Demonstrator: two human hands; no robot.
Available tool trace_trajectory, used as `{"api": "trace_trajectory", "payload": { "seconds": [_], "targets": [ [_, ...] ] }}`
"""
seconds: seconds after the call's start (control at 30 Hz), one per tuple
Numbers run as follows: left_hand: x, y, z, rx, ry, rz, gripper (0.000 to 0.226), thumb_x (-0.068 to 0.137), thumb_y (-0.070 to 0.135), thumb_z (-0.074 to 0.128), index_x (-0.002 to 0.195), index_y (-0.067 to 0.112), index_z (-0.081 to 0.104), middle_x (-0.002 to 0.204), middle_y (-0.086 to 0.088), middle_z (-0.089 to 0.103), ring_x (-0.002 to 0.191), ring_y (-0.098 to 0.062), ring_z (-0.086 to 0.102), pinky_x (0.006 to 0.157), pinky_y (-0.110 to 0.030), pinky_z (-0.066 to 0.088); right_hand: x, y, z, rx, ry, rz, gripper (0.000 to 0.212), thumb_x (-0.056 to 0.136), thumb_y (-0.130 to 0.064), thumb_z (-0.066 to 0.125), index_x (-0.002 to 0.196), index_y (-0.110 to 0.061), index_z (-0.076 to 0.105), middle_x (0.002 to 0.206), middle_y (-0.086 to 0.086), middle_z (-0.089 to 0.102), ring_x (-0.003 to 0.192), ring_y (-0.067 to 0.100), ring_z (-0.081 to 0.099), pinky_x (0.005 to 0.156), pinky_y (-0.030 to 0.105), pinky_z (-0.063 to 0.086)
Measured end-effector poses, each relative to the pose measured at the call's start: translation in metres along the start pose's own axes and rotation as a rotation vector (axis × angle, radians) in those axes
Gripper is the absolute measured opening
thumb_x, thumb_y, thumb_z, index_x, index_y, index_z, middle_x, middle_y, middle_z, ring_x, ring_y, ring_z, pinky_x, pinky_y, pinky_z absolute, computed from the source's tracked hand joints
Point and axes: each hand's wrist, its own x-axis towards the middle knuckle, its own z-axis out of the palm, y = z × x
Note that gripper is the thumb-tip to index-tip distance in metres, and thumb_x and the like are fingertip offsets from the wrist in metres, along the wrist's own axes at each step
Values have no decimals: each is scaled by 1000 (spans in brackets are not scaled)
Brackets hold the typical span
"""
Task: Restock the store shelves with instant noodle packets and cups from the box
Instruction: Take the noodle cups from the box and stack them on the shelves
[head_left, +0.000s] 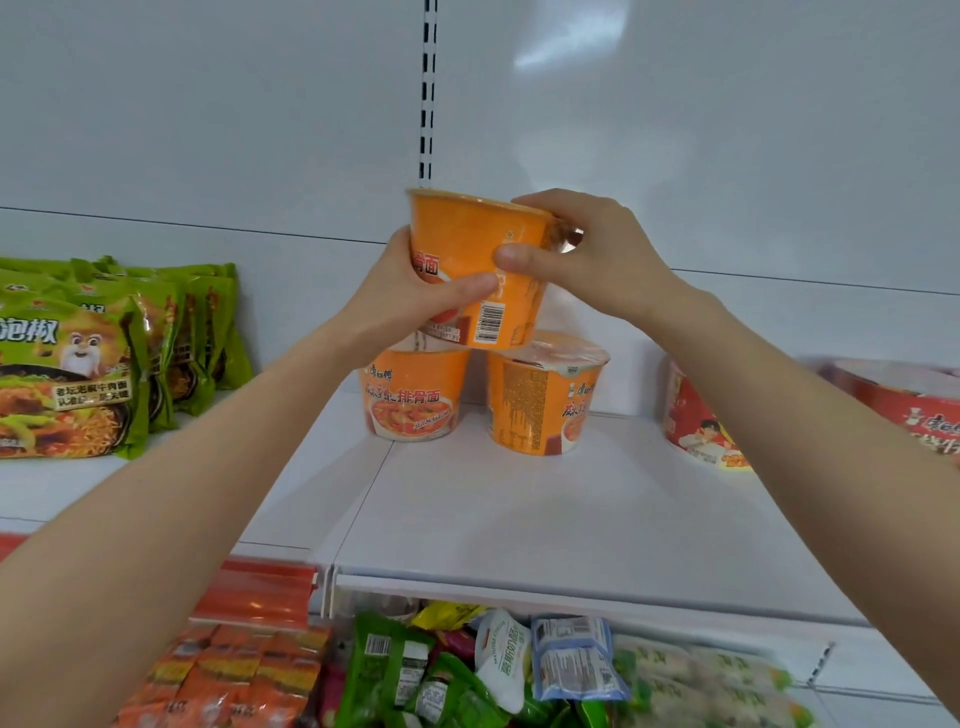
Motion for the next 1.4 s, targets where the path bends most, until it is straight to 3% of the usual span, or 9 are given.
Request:
{"api": "trace_trajectory", "payload": {
  "seconds": [0.13,0.2,0.27,0.33,0.43,0.73,0.9,1.1,1.4],
  "targets": [
    [-2,-1,-3,-8,62,28,54,72,33,73,115,24,41,92,19,54,79,4,56,52,-6,44,-7,9,-16,100,-26,114,43,91,-34,53,132,-22,46,132,-8,48,121,7,43,96,15,35],
    [-3,-4,-9,0,104,32,60,70,34,73,120,21,43,95,17,56,82,2,56,59,-10,45,-16,29,-22,53,-79,185,35,93,-17,48,128,-18,50,127,-6,51,121,7,45,90,8,36],
    [-4,-7,-15,11,141,29,69,69,36,73,128,18,41,106,11,56,90,-7,58,66,-16,44,-27,54,-20,-94,-211,260,37,88,-5,46,123,-15,53,124,-3,53,123,12,46,91,15,36],
    [-5,-9,-16,8,161,24,73,67,39,73,130,17,40,111,8,55,96,-11,56,68,-18,44,-40,73,-11,-230,-363,299,40,85,-4,49,125,-13,51,131,2,52,125,17,45,99,22,33],
    [-6,-10,-16,22,174,22,73,69,38,72,130,17,40,112,8,54,96,-11,55,66,-16,43,-53,81,1,-280,-468,306,45,85,-3,52,129,-10,47,133,6,52,122,19,47,90,14,30],
    [-7,-6,-16,21,215,27,71,70,36,74,129,18,41,113,7,55,99,-11,55,72,-19,45,-53,76,2,-347,-358,168,30,81,-28,68,107,-13,67,108,6,64,103,20,55,80,23,37],
    [-8,-5,-13,61,205,15,71,73,35,72,132,17,37,123,3,54,100,-11,52,75,-23,44,-60,76,6,-290,-459,191,37,86,-20,62,123,-19,53,130,6,50,123,20,44,90,22,33],
    [-9,-3,-13,63,222,21,71,73,37,72,132,18,38,127,1,54,100,-11,52,80,-27,44,-57,74,10,-419,-432,250,39,89,-27,56,127,-30,49,119,12,52,111,27,50,80,24,32],
    [-10,2,-14,68,224,24,73,73,37,72,133,18,36,130,0,53,103,-11,51,85,-29,46,-55,77,36,-553,-321,197,45,91,-39,51,134,-31,44,125,14,47,120,30,40,95,37,38]
  ]
}}
